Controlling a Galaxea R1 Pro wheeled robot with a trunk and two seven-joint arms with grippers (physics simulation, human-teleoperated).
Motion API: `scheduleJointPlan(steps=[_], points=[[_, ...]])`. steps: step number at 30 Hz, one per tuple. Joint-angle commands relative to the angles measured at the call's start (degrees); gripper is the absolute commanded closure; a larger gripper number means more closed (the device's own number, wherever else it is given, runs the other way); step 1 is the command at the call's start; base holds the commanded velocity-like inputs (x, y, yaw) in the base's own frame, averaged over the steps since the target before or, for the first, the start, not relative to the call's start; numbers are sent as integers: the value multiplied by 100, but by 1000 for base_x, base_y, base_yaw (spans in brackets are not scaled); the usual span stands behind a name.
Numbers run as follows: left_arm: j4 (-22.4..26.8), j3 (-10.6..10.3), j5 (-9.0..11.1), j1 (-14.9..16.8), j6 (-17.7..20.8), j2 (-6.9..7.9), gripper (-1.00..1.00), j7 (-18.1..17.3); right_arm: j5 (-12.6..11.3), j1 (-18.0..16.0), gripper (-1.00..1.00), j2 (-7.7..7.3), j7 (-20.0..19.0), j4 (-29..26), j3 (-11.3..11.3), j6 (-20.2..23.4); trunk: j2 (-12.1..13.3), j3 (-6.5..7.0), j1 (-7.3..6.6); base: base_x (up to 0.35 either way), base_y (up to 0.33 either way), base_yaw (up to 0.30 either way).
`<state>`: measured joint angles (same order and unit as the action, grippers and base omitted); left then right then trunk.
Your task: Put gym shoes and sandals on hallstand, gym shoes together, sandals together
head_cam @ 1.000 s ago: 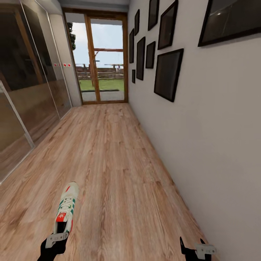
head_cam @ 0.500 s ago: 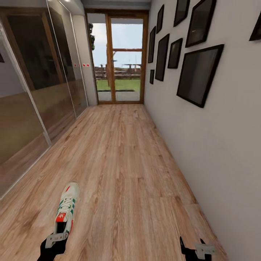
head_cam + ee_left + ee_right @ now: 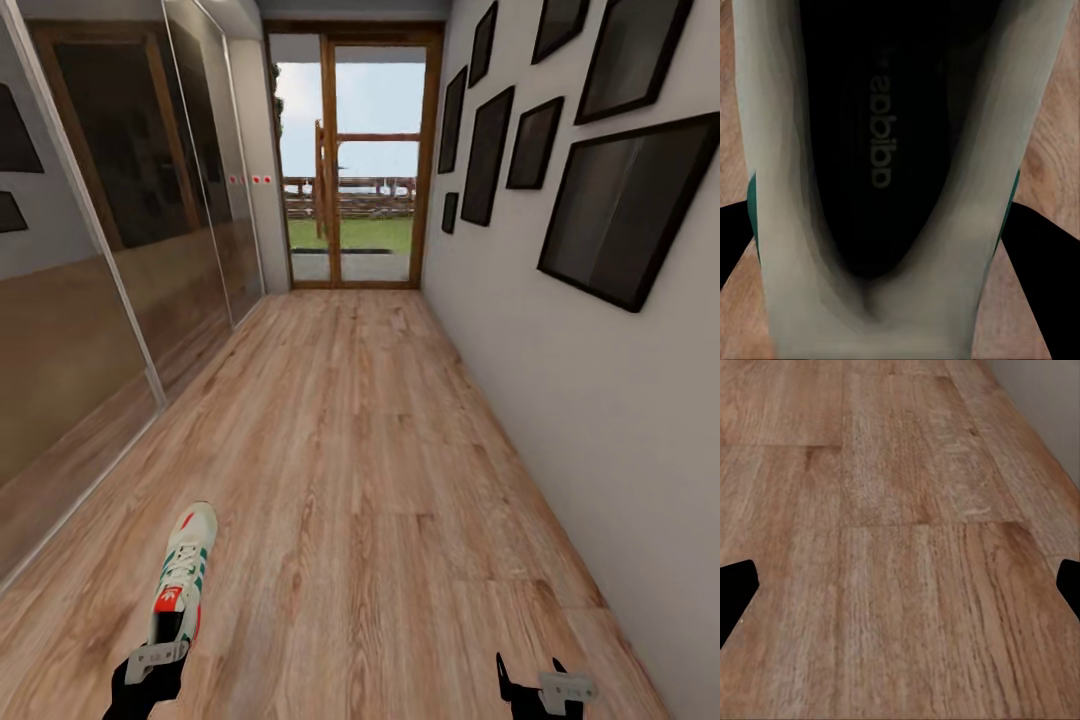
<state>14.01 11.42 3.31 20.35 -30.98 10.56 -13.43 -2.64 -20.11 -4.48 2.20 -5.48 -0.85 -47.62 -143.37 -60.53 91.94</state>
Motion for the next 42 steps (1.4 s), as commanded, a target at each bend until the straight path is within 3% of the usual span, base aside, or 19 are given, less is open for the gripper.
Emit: scheduleJointPlan(steps=[1, 28, 42], points=[[-9, 27, 38, 3, -4, -4, 100, -56, -24, -2, -100, 0, -10, 3, -3, -19, -2, -5, 1, 290, 182, 1], [-13, 27, 38, 5, -4, -1, 100, -62, -22, -3, -100, 0, -9, 3, -3, -16, -2, -5, 1, 327, 41, -2], [-13, 27, 38, -4, -4, -1, 100, -59, -26, -5, -100, 0, -9, 3, -7, -19, -2, -5, 1, 85, 169, -54]])
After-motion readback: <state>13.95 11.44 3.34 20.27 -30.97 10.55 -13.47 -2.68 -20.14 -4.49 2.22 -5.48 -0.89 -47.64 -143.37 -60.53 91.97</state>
